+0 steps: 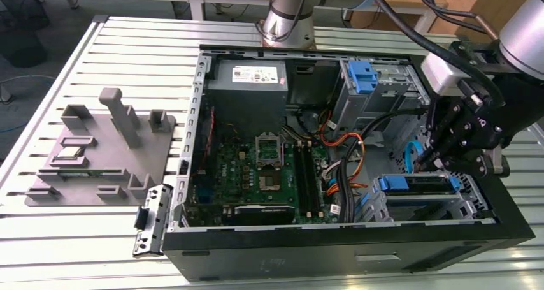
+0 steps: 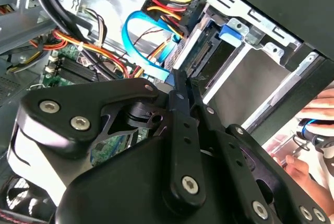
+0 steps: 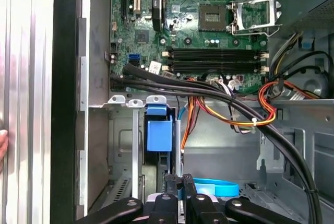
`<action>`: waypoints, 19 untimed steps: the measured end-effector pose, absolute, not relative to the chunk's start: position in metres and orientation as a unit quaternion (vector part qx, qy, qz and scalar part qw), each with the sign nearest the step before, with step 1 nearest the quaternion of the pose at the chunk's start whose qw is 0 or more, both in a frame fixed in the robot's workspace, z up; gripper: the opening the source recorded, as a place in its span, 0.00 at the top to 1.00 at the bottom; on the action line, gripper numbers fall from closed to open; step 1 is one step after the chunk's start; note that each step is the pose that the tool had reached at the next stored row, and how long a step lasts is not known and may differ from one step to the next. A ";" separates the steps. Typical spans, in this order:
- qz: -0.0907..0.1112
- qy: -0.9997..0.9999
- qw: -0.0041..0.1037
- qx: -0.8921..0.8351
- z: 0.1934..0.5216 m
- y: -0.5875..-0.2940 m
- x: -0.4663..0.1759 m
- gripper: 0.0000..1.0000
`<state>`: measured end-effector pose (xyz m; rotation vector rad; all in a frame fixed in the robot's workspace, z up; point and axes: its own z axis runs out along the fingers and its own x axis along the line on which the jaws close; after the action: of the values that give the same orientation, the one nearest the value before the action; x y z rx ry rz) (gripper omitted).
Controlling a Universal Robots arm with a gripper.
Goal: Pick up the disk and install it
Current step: 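Insert the first disk wire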
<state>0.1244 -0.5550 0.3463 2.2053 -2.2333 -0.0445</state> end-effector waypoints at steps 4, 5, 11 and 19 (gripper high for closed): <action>-0.014 -0.711 0.001 0.703 0.344 -0.557 0.124 0.84; -0.014 -0.711 0.001 0.703 0.343 -0.558 0.124 0.84; -0.014 -0.711 0.001 0.703 0.340 -0.559 0.124 0.84; -0.014 -0.711 0.001 0.703 0.338 -0.563 0.125 0.84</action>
<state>0.1245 -0.5629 0.3378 2.2061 -2.2341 -0.0429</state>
